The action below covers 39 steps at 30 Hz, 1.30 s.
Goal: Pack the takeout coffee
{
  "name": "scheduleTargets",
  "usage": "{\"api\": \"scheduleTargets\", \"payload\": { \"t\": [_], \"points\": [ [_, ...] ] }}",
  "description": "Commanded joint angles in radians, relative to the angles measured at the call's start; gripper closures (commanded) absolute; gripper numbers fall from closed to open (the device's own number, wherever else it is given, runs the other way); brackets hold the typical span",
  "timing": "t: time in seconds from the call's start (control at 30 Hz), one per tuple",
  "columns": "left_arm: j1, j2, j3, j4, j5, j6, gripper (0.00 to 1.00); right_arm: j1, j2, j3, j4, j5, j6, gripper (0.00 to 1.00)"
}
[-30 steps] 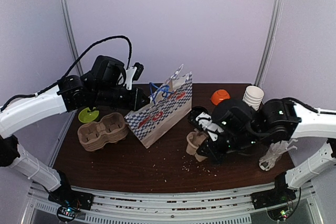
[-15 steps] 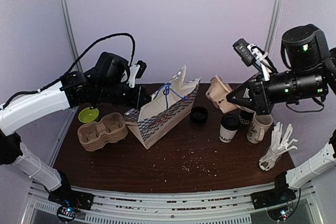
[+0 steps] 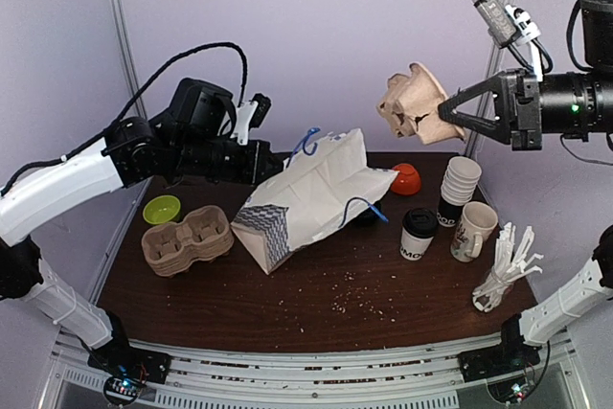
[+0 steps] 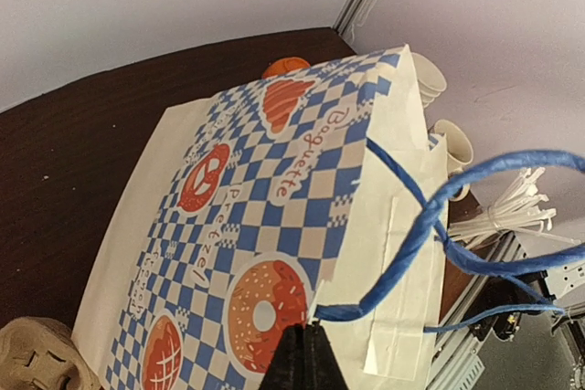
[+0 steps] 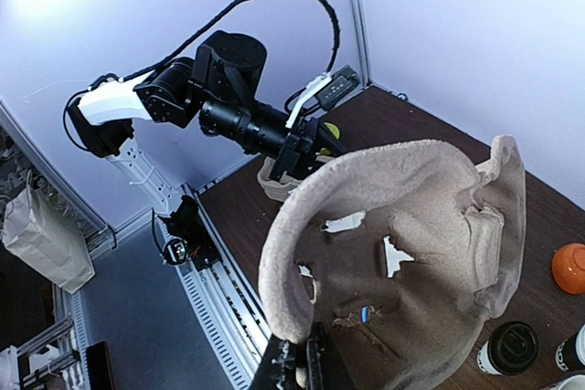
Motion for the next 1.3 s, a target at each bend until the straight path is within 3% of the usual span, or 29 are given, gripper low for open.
{"api": "scheduleTargets", "payload": {
  "t": [0.0,0.37,0.73,0.97,1.27],
  "points": [
    [-0.013,0.001,0.037,0.026,0.035,-0.029,1.00,0.006,0.019,-0.026,0.070,-0.111,-0.020,1.00],
    [-0.031,-0.001,0.011,0.064,0.045,-0.070,1.00,0.003,-0.005,-0.328,0.261,-0.232,0.018,1.00],
    [-0.046,-0.055,-0.037,0.104,0.038,-0.132,1.00,-0.049,0.007,-0.501,0.372,-0.238,0.069,1.00],
    [-0.054,-0.099,-0.105,0.143,0.051,-0.161,1.00,-0.155,0.009,-0.610,0.465,-0.299,0.107,1.00],
    [-0.059,-0.113,-0.129,0.169,0.062,-0.168,1.00,-0.216,0.077,-0.676,0.528,-0.306,0.106,1.00]
  ]
}}
